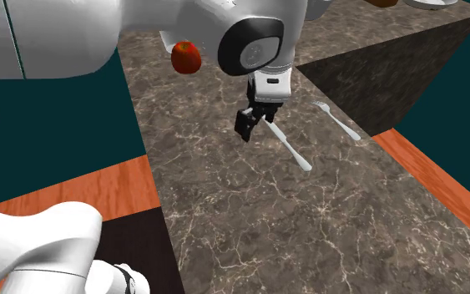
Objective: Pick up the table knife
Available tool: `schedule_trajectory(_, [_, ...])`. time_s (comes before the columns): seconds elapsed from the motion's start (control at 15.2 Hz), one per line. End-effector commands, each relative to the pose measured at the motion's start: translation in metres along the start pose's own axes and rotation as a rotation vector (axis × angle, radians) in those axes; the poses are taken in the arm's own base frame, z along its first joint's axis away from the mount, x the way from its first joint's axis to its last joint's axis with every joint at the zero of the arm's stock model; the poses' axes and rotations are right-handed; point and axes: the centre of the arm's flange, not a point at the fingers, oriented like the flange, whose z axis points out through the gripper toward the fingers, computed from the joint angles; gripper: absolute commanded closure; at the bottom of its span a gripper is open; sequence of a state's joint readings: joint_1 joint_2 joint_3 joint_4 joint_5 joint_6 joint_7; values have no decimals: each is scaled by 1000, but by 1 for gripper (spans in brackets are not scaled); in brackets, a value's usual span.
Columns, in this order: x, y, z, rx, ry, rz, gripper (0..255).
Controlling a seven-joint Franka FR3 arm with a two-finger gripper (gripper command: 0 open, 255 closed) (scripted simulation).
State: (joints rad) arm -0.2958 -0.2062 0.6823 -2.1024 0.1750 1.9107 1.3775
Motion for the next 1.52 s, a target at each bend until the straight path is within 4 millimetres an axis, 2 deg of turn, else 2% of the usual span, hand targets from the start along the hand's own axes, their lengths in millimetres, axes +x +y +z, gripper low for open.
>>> schedule_trajectory(0.0, [8,-23,5,15,13,106,0])
schedule_trajectory(0.26, [27,-67,9,39,40,297,0])
schedule_trajectory(0.33, [30,-71,10,41,43,314,0])
schedule_trajectory(0.79, [31,-72,50,41,43,314,0])
schedule_trajectory(0.92, [31,-72,50,41,43,314,0])
schedule_trajectory(0.99, [31,-71,49,41,43,314,255])
schedule_trajectory(1.45, [32,-71,49,41,43,314,255])
